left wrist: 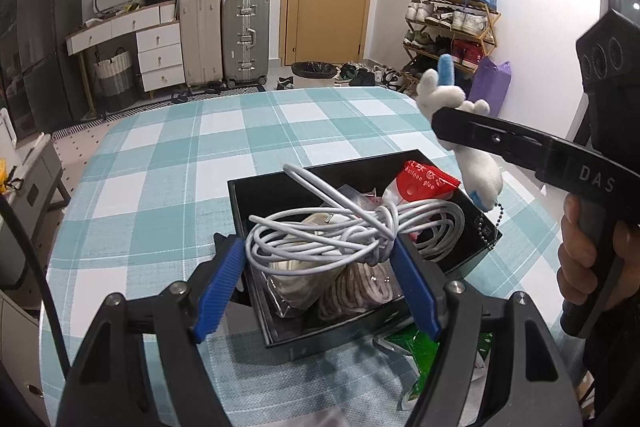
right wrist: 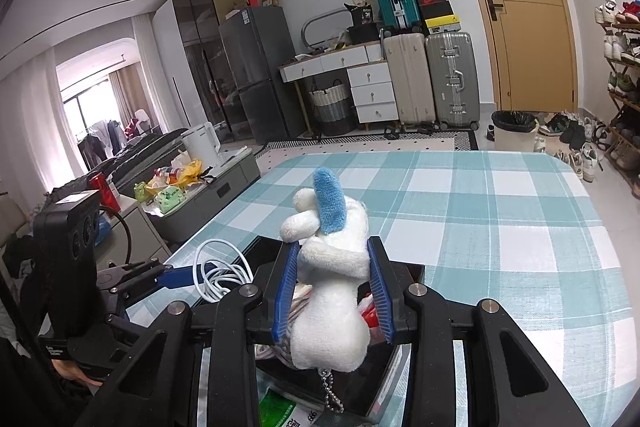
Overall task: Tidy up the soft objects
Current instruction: 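Lower and open both tools to drop the cable coil and bunny into the box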
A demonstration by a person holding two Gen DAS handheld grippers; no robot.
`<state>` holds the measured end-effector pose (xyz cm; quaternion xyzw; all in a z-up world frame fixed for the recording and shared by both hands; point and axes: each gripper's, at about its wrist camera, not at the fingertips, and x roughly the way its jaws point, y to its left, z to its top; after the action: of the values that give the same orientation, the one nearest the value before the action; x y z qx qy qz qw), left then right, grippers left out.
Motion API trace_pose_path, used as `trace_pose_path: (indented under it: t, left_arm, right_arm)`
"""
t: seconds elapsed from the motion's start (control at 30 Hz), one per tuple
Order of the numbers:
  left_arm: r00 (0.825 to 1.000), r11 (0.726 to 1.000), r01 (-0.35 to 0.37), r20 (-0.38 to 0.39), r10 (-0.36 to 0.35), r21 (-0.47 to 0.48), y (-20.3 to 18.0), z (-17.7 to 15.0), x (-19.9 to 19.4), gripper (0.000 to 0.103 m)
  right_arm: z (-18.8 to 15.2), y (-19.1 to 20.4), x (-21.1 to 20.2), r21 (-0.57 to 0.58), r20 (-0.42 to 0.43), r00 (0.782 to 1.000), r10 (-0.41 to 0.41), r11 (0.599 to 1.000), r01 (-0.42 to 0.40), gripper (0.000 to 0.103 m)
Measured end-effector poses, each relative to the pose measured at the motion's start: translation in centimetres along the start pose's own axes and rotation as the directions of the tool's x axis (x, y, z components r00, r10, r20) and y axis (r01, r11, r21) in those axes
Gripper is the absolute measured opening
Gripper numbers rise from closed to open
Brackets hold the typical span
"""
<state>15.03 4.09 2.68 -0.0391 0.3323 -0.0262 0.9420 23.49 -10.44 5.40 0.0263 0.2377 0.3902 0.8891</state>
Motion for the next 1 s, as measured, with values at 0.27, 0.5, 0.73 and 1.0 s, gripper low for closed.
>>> trace_pose_path:
  t: [0.27, 0.5, 0.73, 1.0]
  left_arm:
    - [1.0, 1.0, 0.014, 0.009, -0.014, 0.003, 0.1, 0.5, -0.3, 0.074]
    - [1.0, 0.999, 0.024, 0.006, -0.024, 0.024, -0.3, 0.5, -0.2, 0.074]
    - [1.0, 0.998, 0.008, -0.01, -0.008, 0.063, -1.1, 0.0, 0.4, 0.074]
    - [1.0, 0.995, -0.012, -0.019, 0.014, 0.101, -1.7, -0.3, 1.0, 0.075]
  right_arm:
    - [0.4, 0.1, 0.9, -0.015, -0.002, 1.0, 0.007, 1.0, -0.007, 0.035]
    - [0.8, -0.1, 1.0, -0.027, 0.003, 1.0, -0.001, 1.0, 0.001, 0.035]
    - [0.1, -0.7, 1.3, 0.002, -0.017, 1.0, -0.003, 1.0, 0.003, 0.035]
    - [-0.6, -0.6, 2.1, -0.013, -0.061, 0.998, -0.004, 1.0, 0.004, 0.035]
